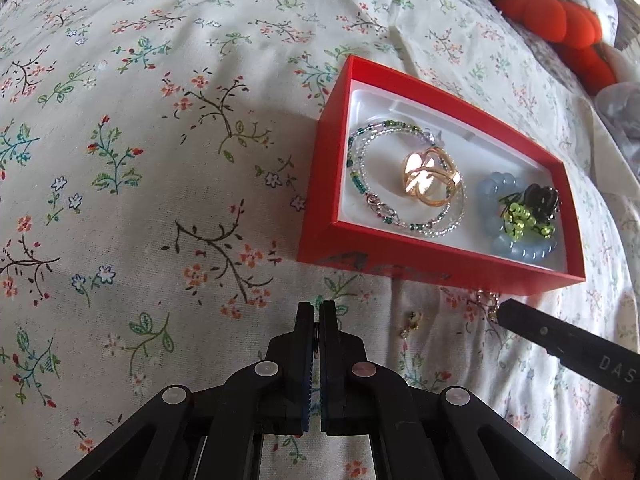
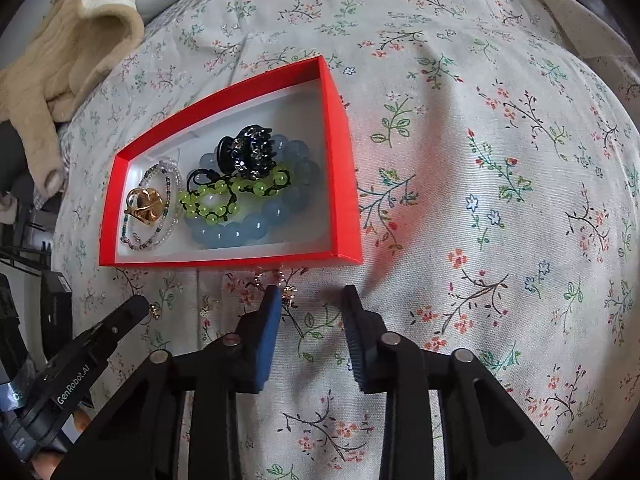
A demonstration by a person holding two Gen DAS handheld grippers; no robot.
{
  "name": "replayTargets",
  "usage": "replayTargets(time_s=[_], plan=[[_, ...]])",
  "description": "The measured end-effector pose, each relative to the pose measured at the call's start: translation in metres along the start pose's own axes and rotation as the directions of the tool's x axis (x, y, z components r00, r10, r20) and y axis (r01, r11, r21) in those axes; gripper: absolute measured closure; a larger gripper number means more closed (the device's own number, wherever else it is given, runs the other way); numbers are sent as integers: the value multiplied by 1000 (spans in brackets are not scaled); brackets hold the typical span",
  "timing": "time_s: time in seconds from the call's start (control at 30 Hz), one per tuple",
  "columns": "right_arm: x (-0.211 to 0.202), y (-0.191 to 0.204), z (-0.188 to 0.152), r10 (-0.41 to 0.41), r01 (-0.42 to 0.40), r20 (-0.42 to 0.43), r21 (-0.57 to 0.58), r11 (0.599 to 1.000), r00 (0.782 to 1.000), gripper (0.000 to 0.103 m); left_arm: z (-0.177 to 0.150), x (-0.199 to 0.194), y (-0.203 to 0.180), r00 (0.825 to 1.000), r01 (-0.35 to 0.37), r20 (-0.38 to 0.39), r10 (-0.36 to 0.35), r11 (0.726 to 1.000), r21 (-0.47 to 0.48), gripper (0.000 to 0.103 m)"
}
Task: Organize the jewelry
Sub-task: 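Grasp a gold earring with the left tool while the right tool grasps another earring, then carry both earrings over the box and open the left tool into it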
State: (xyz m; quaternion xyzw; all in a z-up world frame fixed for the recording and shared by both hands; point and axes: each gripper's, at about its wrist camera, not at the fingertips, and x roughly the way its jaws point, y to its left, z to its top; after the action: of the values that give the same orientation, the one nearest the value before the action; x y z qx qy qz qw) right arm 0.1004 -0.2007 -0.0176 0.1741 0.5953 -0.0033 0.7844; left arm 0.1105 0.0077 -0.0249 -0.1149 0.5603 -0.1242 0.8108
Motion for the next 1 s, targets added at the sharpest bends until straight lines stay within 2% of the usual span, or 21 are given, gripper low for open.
replayTargets(time_s=[0.13,0.3,0.6,0.8,0.93,1.0], plan=[[3,6,2,3,-3,12,-1,1000,1000,83,-1,-1,4,1000,-1,-1,1,1000,-2,103],[7,9,3,-6,6,10,-9,1000,1000,94,-2,-3,8,1000,4,0,-4,1000,-12,103],[-1,1,3,14,-14,14,10,1000,1000,101,-1,-4,3,1000,10,0,-10,1000,-15,103],[-9,-6,0,7,-7,14,10,1000,1000,101,-1,-3,2,1000,8,-4,-8,1000,-17,103],[-12,-9,1,36,-37,24,29,999,999,98,-1,-3,2,1000,11,-3,-11,1000,-20,103],[-10,-8,1,34,-35,9,21,999,999,90,-1,-4,2,1000,9,-3,-9,1000,-23,103]])
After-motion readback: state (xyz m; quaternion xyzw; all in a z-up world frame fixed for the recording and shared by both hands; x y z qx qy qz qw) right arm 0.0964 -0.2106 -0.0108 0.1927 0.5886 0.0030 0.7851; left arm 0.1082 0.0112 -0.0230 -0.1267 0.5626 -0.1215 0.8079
